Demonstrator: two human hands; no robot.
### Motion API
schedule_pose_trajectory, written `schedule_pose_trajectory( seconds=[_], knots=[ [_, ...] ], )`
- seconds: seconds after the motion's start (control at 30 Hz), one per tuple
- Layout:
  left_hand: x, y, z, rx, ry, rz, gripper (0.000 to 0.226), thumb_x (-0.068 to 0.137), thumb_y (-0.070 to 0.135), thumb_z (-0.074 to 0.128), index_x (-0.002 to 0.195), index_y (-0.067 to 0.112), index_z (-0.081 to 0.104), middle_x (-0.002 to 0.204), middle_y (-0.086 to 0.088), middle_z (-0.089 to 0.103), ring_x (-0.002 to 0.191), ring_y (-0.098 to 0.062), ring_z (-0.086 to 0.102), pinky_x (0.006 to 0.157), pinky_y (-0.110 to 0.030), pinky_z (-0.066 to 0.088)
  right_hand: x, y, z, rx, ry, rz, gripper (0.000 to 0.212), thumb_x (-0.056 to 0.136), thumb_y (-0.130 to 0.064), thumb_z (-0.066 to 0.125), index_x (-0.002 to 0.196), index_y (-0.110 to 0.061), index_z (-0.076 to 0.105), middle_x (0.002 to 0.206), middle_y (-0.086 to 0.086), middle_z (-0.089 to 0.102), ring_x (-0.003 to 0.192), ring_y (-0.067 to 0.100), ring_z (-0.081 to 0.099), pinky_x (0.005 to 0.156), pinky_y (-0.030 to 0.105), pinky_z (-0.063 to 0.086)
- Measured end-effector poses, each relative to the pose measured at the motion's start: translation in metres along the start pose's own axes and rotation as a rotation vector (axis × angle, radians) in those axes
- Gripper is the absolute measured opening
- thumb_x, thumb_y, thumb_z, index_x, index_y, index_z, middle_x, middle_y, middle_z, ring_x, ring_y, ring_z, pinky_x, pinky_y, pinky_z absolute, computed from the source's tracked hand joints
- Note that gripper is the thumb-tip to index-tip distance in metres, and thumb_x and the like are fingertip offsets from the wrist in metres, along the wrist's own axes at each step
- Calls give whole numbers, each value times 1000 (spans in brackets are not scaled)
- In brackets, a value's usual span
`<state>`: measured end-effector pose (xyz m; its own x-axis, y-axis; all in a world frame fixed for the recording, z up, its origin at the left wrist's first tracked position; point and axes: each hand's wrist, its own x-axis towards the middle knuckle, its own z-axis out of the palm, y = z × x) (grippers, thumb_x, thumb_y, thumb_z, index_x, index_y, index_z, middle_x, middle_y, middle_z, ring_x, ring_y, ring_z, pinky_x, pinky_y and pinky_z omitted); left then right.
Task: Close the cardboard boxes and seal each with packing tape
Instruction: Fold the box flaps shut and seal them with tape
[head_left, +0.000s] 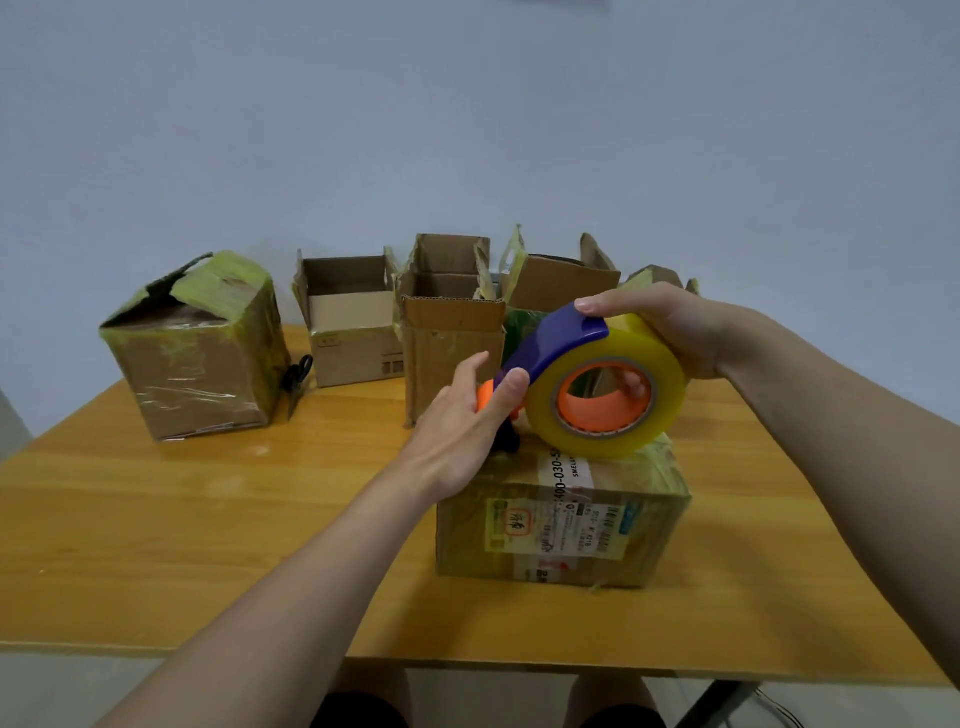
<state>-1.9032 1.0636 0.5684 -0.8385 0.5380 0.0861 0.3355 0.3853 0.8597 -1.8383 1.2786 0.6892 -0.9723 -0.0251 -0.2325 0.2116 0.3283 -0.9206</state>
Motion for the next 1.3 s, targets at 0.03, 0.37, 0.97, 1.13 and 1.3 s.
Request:
schedule_pose_trajectory(
  seconds=[0.03, 0.37, 0.97, 1.13, 1.3],
  knots=[
    [1, -2, 0, 31, -9, -2, 130, 51, 114, 19, 161, 44, 14, 155, -3, 45, 137, -28, 48, 116, -55, 38, -1, 1, -2, -4, 9, 1, 49, 70, -53, 80, 101, -15, 78, 101, 14, 74, 88, 32, 65, 94, 49, 44],
    [5, 2, -6, 704, -171, 116, 136, 42, 113, 42, 157, 43, 28, 146, 9, 42, 138, -20, 35, 119, -58, 28, -30, 23, -44, -38, 59, 1, 45, 73, -49, 68, 98, -11, 73, 87, 10, 76, 70, 22, 72, 64, 34, 59],
    [21, 18, -3, 870, -338, 243, 120, 48, 101, 59, 147, 41, 28, 129, 13, 46, 122, -16, 41, 114, -52, 31, -53, 24, -44, 36, 23, -24, 32, 78, -35, 59, 90, -5, 62, 57, 3, 68, 43, 13, 63, 43, 23, 51],
    [24, 10, -25, 902, -384, 178, 120, 53, 95, 67, 151, 43, 21, 136, 14, 42, 129, -15, 37, 121, -57, 22, -55, 45, -55, 12, 33, -59, 22, 79, -32, 66, 67, -18, 78, 62, 3, 70, 49, 14, 65, 48, 24, 52],
    [24, 23, -19, 1029, -402, 122, 129, 55, 88, 73, 157, 34, 16, 154, 4, 35, 147, -26, 29, 124, -69, 2, -45, 66, -53, 84, 54, -97, 25, 73, -42, 68, 66, -21, 79, 65, 3, 71, 49, 14, 63, 46, 24, 50]
  ],
)
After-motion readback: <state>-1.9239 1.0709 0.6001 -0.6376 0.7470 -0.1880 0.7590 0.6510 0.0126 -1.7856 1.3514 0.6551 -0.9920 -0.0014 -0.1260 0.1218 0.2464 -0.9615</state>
